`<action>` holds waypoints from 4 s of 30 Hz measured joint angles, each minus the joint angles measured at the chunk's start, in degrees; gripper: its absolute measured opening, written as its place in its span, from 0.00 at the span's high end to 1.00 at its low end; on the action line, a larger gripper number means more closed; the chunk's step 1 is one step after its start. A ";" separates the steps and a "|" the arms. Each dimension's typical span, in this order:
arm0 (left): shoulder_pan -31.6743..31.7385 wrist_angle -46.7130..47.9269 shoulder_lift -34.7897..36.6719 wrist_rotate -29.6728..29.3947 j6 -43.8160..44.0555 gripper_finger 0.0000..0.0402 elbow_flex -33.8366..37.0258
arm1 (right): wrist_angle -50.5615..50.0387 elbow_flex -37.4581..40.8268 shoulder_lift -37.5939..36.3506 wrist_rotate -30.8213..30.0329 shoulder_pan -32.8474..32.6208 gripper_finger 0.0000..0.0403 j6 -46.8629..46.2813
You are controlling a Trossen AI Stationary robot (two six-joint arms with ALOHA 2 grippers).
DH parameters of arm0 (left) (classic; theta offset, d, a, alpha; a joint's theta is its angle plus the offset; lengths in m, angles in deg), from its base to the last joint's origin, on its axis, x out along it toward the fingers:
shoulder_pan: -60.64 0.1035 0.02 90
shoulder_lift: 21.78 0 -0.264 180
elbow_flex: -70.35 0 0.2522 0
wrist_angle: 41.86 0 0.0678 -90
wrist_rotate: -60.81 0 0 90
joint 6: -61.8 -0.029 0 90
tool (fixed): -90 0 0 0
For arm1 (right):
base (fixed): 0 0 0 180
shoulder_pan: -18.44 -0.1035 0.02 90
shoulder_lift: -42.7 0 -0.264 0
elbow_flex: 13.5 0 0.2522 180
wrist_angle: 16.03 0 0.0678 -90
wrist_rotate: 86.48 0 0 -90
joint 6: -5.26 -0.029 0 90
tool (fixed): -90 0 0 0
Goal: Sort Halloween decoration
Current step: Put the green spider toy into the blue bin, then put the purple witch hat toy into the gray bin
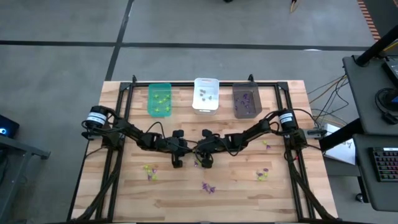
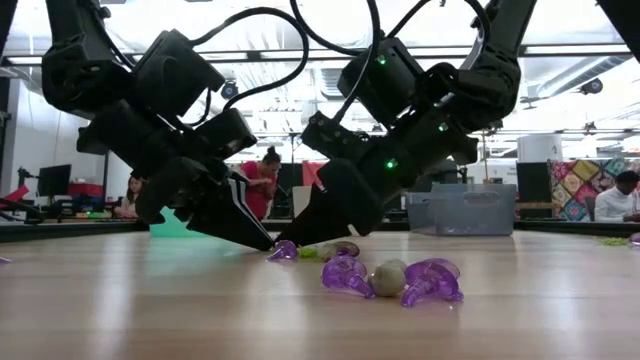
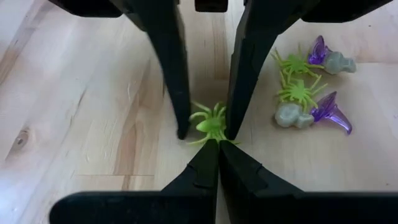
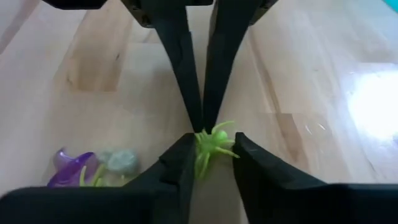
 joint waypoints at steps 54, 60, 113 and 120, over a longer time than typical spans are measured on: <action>0.02 45.10 75.95 -23.15 -0.49 1.00 0.02 | -32.37 -68.43 24.19 9.44 23.06 0.83 4.29; 0.02 46.52 75.08 -23.08 1.40 1.00 0.02 | -37.55 -69.90 23.70 9.61 23.04 0.68 3.85; -12.57 69.02 19.96 16.74 37.64 0.76 -8.89 | -87.79 -18.37 -44.30 9.44 -2.38 0.68 -19.04; -14.11 76.01 14.19 15.61 35.21 0.76 -14.97 | -87.30 -18.36 -44.30 9.49 -2.38 0.69 -19.06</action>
